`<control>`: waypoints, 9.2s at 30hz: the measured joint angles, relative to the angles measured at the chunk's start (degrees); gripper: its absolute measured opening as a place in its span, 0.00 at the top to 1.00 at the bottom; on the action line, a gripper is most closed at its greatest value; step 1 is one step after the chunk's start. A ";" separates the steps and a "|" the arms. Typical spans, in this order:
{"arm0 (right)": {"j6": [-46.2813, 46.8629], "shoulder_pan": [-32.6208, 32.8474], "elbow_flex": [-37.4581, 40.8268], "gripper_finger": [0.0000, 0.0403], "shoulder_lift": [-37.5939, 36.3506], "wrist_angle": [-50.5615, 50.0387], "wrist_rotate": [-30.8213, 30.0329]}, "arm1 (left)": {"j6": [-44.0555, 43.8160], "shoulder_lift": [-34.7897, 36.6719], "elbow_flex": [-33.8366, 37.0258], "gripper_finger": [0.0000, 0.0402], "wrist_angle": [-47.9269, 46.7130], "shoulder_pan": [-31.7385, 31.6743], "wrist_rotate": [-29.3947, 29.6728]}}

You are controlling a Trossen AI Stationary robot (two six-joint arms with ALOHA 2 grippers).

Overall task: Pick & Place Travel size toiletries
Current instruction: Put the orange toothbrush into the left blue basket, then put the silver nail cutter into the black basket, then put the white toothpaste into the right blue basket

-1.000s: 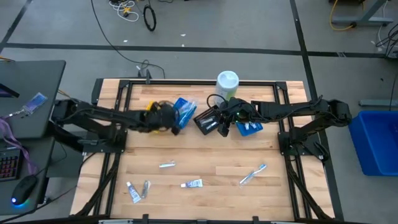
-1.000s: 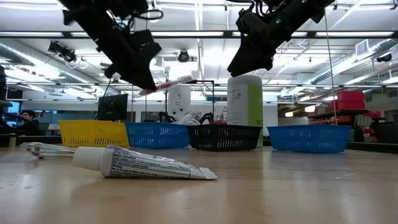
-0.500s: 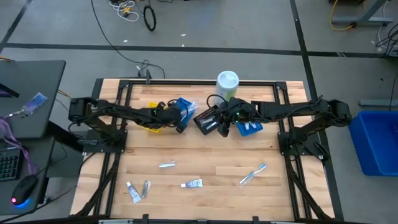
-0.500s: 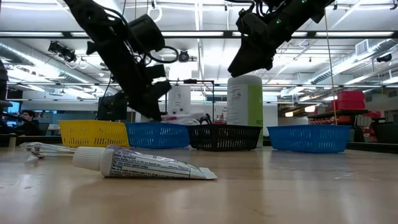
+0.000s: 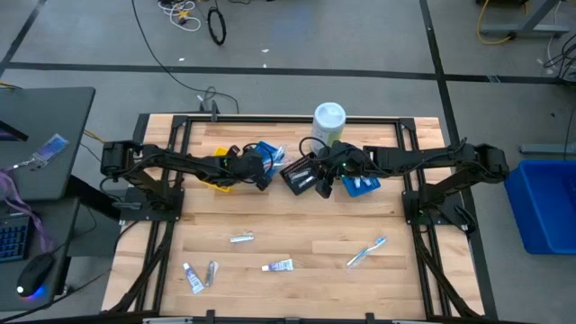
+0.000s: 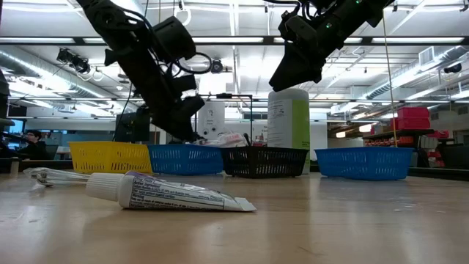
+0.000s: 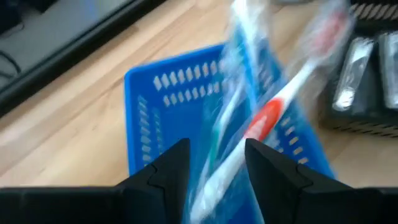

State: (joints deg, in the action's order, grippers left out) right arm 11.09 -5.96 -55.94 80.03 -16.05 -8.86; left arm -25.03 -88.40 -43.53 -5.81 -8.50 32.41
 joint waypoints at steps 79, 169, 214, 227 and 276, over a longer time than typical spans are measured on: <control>-1.05 0.03 0.00 0.64 0.00 -0.02 0.02 | -2.44 -4.74 -6.82 0.88 3.52 -2.44 9.39; -8.98 10.19 -0.02 0.51 17.77 15.69 6.08 | 14.63 -8.13 -15.40 0.82 -24.22 26.59 -10.32; -10.08 9.74 -0.07 0.85 23.98 26.31 2.87 | 23.67 -8.05 -15.54 0.76 -12.14 17.87 -9.68; -7.07 9.86 -0.02 0.86 12.73 1.51 0.94 | 22.04 -8.02 -15.54 0.61 -12.14 17.78 -8.94; -16.02 1.08 -0.02 0.43 16.44 7.40 1.46 | 13.71 -8.02 -15.54 0.62 -10.92 19.11 -16.16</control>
State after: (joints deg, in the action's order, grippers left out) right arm -4.93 -4.88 -55.96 96.47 -8.65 -7.40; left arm -11.31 -96.42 -59.07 -16.74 10.61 16.25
